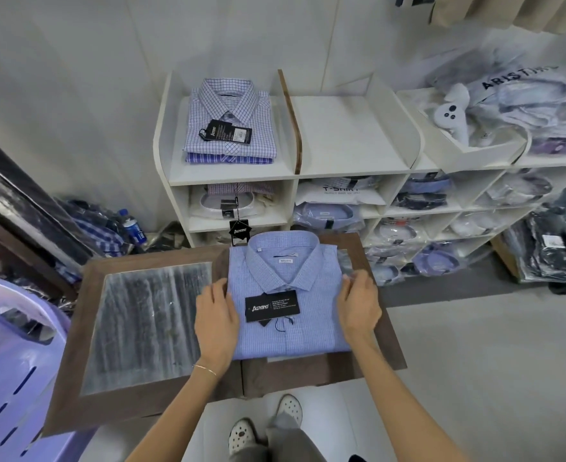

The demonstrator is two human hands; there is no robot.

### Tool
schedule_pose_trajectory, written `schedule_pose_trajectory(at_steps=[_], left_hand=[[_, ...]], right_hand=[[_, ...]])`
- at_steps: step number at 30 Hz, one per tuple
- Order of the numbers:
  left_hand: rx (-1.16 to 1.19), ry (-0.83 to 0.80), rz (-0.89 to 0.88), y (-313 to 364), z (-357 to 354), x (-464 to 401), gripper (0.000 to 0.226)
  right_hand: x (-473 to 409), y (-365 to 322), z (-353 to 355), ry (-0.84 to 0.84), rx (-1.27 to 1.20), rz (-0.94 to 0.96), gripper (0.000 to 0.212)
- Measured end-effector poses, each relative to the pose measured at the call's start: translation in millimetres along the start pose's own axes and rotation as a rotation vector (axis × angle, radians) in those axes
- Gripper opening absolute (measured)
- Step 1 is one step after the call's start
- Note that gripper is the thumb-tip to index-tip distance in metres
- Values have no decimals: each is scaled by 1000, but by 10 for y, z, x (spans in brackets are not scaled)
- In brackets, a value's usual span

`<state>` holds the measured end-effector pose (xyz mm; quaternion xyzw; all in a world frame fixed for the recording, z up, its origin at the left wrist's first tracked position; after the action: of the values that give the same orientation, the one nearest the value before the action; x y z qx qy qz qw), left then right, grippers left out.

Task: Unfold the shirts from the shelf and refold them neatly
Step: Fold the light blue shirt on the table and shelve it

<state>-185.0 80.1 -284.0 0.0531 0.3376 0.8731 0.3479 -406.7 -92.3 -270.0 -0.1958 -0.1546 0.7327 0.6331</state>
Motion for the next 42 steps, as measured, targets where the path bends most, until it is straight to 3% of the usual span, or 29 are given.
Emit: schedule_pose_trajectory(at_steps=[3, 6, 8, 14, 18, 20, 23, 25, 29, 31, 35, 37, 42], left_hand=[[-106, -172, -307, 197, -186, 4, 59], [-164, -358, -260, 108, -449, 12, 79], [-209, -374, -249, 36, -517, 44, 80], [-84, -337, -227, -4, -453, 56, 70], [243, -184, -27, -115, -61, 164, 46], [273, -147, 49, -168, 41, 214, 37], [319, -183, 183, -220, 21, 151, 31], [347, -222, 263, -244, 1, 94, 28], [341, -262, 257, -251, -8, 23, 25], [393, -264, 271, -281, -37, 1, 21], [872, -385, 462, -274, -146, 23, 19], [1130, -515, 600, -244, -223, 62, 26], [1258, -596, 611, -224, -227, 20, 45]], right_hand=[[150, -244, -167, -88, 29, 335, 64], [292, -187, -487, -315, 118, 332, 92], [322, -111, -572, -342, 146, 303, 94], [313, -130, -505, -380, 123, 269, 86], [250, 79, -116, -92, -181, 2, 37], [239, 206, -70, -133, -288, -141, 27], [229, 220, -90, -274, -279, -189, 25], [214, 208, -77, -304, -246, -189, 36], [179, 201, -51, -324, -331, -220, 36], [203, 226, -83, -356, -477, -327, 32], [282, 274, -151, -430, -780, -553, 9], [296, 302, -156, -448, -847, -598, 14], [280, 285, -103, -473, -942, -595, 26]])
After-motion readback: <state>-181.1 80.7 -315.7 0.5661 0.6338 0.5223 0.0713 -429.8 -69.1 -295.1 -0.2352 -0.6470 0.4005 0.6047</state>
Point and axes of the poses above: each hand's wrist, its own x-axis away from the middle knuckle, its own z-axis out of the back of the hand, y = z × x, the point moved 6 cm from there along -x, towards the middle knuckle, and after that the axes turned 2 degrees about x, right-handed, at the moved point
